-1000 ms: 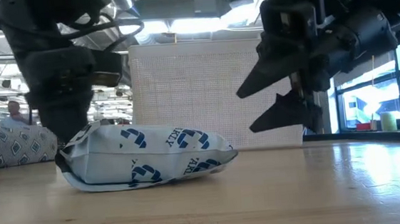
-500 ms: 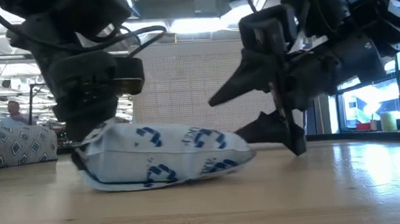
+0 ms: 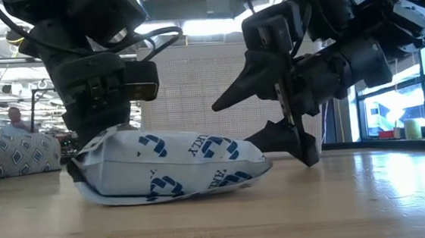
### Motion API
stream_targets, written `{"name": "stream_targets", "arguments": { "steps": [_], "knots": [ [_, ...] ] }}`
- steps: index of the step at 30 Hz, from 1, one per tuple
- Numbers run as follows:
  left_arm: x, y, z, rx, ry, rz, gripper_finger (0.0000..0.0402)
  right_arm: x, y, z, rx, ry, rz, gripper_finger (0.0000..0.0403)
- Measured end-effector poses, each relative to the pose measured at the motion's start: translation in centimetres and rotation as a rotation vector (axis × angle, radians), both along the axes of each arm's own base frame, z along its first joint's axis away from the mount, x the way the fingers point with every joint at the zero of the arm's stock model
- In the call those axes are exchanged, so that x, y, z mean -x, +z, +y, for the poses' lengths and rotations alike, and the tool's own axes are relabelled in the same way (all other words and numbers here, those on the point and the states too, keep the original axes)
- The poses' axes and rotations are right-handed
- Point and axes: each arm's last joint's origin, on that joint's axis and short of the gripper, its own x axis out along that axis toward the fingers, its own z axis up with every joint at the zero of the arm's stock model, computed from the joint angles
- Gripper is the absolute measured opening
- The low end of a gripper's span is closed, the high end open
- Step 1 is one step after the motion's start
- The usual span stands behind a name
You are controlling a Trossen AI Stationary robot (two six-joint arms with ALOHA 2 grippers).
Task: Pick & place medical supplies in basket/bin
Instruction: Put the white mailer bag into the white bin
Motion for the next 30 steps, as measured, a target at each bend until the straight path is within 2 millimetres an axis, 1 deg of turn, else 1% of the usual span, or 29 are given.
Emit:
{"name": "stream_targets", "arguments": {
  "steps": [3,8,11,13,15,19,21,26,30],
  "knots": [
    [0.0,0.0,0.0,0.003,-0.004,-0.001,0.0003,0.1,-0.3,-0.1,-0.025,-0.015,0.041,0.0288],
    [0.0,0.0,0.1,0.006,-0.018,-0.001,0.0002,0.1,-0.3,0.0,-0.043,0.010,0.055,0.0287],
    [-0.1,0.0,0.0,0.010,-0.022,-0.002,0.0003,0.2,0.0,-0.3,-0.080,0.047,0.076,0.0287],
    [-0.1,0.0,0.0,0.011,-0.022,-0.006,0.0002,0.1,0.5,-0.5,-0.097,0.063,0.090,0.0287],
    [-0.1,0.0,0.0,0.008,-0.030,-0.008,0.0002,-0.3,0.8,-0.4,-0.070,0.078,0.128,0.0287],
    [-0.1,0.0,0.0,-0.006,-0.051,-0.013,0.0003,-1.0,1.0,-0.2,-0.024,0.093,0.298,0.0287],
    [-0.1,0.0,0.0,-0.006,-0.052,-0.014,0.0002,-1.4,1.4,-0.1,-0.010,0.092,0.339,0.0287],
    [-0.3,0.1,0.0,-0.002,-0.052,-0.032,0.0003,-2.4,2.3,0.1,-0.006,0.089,0.326,0.0286],
    [-0.6,0.2,-0.1,-0.008,-0.075,-0.075,0.0001,-2.5,2.2,0.0,0.003,0.048,0.322,0.0283]
  ]
}}
